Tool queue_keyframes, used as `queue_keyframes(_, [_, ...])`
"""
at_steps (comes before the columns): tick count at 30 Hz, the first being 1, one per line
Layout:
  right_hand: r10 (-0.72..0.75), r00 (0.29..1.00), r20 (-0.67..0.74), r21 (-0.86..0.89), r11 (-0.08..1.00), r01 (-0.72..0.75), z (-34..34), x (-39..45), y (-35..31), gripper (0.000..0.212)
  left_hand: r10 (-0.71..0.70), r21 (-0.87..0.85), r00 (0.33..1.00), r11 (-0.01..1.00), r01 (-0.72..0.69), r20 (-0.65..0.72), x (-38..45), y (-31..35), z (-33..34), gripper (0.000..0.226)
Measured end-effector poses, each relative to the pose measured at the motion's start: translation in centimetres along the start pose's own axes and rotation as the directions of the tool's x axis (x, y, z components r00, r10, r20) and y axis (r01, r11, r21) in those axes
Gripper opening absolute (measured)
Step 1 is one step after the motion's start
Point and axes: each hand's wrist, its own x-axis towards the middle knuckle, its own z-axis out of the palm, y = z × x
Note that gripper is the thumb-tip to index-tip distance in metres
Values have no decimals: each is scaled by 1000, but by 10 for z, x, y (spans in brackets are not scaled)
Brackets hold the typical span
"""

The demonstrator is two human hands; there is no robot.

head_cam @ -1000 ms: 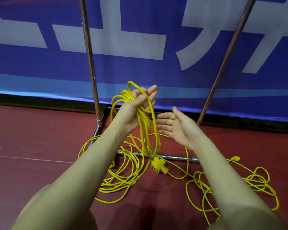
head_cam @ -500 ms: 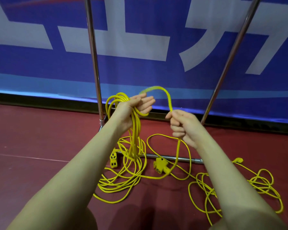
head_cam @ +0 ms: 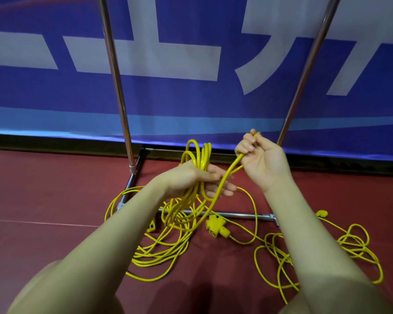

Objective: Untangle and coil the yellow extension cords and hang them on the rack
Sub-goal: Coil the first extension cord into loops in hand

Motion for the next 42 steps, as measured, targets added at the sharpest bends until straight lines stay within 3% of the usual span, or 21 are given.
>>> queue_keyframes(6, [-5,1000,-2,-37,999,5,-5,5,-3,23,72,25,994,997,-74,79,3,0,8,22])
queue_keyframes(12, [24,1000,-10,-396,918,-26,-11,0,-6,24,244,-262,957,924,-279,-158,5,10,7,11])
queue_keyframes(17, [179,984,-3,-687,715,-132,-16,-8,6,27,315,-429,832,741,-516,-457,6,24,-4,21])
queue_keyframes(21, [357,930,84,-878,468,-100,-15,-18,22,22,326,-454,773,660,-598,-545,1,29,-14,18])
queue_keyframes(24, [196,970,141,-840,542,13,-12,-16,29,9,297,-419,809,735,-532,-507,-5,32,-21,20])
queue_keyframes(28, [-37,997,71,-733,676,77,-12,-8,23,14,231,-224,842,899,-377,-488,-11,29,-28,31])
queue_keyframes(33, [-165,984,-63,-754,654,61,-20,-4,20,16,211,-215,883,922,-322,-419,-16,29,-32,44])
queue_keyframes(37, [-237,968,-84,-791,607,80,-22,-2,24,22,172,-282,921,918,-279,-349,-18,31,-34,45])
queue_keyframes(42, [-282,954,-100,-702,700,133,-19,-1,21,23,73,-250,966,958,-136,-248,-15,26,-30,46])
